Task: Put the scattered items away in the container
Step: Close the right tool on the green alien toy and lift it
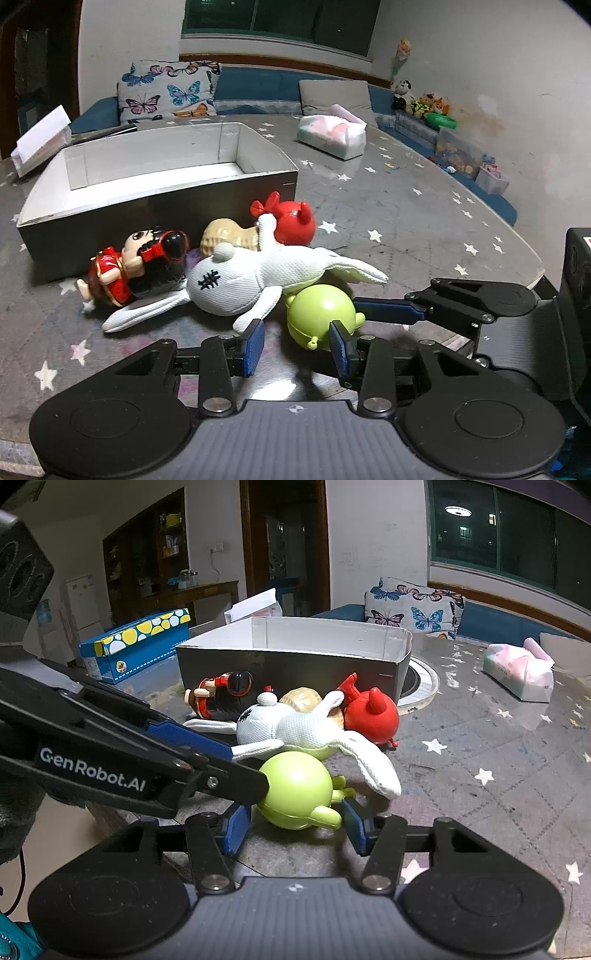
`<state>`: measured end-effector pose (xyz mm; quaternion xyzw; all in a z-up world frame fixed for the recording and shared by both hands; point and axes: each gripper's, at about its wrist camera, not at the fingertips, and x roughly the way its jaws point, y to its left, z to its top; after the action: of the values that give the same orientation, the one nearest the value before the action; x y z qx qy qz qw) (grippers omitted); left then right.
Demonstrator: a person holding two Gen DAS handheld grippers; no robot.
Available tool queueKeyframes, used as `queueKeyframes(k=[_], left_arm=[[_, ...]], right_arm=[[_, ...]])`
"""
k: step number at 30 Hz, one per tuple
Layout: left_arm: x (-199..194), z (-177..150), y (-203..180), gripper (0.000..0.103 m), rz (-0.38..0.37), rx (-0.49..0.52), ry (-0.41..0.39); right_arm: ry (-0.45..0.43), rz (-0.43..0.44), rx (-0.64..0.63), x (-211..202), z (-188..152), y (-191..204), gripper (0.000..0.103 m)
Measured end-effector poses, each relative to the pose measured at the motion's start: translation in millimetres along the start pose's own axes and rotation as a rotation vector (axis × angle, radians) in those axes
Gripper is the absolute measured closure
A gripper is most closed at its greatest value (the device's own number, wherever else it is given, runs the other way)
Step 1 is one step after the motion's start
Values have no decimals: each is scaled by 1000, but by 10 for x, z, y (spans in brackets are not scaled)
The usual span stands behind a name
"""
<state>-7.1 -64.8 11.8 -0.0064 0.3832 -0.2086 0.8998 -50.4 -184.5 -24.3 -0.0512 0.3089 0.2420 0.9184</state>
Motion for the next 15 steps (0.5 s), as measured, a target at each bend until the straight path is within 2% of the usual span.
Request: queueKeyframes(k=[15], left_arm=[[89, 81, 100, 62, -91, -60, 50]], right_arm=[[3, 19, 12, 54, -12, -46, 52]])
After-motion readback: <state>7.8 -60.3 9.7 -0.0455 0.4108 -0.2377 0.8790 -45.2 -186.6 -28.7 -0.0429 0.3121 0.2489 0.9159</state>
